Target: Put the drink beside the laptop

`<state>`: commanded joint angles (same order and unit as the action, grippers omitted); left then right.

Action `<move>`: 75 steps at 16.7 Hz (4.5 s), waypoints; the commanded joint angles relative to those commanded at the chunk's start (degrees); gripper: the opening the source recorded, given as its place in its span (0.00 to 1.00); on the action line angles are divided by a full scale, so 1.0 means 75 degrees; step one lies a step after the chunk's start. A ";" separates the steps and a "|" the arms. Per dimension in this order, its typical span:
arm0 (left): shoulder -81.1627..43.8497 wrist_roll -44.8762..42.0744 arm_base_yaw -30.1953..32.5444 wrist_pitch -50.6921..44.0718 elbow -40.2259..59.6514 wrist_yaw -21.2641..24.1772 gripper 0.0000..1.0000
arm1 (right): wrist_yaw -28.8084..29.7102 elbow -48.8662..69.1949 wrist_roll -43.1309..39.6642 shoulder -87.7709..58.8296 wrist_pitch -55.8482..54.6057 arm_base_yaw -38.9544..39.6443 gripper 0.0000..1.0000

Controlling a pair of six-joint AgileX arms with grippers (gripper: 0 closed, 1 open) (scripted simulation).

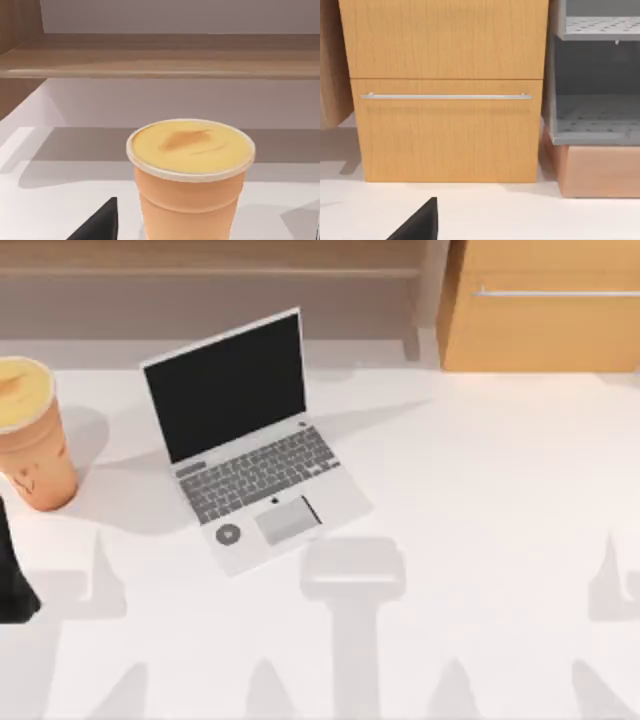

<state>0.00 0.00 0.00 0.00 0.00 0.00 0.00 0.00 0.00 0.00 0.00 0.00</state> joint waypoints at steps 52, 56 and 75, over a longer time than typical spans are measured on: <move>-1.3491 -0.0211 -0.0394 0.8123 0.3064 0.0702 0.77 | 0.0000 0.0000 0.0000 0.0000 0.0000 0.0000 1.00; -1.3491 -0.0211 -0.0394 0.8123 0.3064 0.0702 0.47 | 0.0000 0.0000 0.0000 0.0000 0.0000 0.0000 1.00; -1.3253 -0.0224 -0.0402 0.7853 0.3087 0.0697 0.00 | 0.0000 0.0000 0.0000 0.0000 0.0000 0.0000 1.00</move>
<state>-99.40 -1.68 -3.01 58.89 23.15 5.22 0.00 0.00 0.00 0.00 0.00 0.00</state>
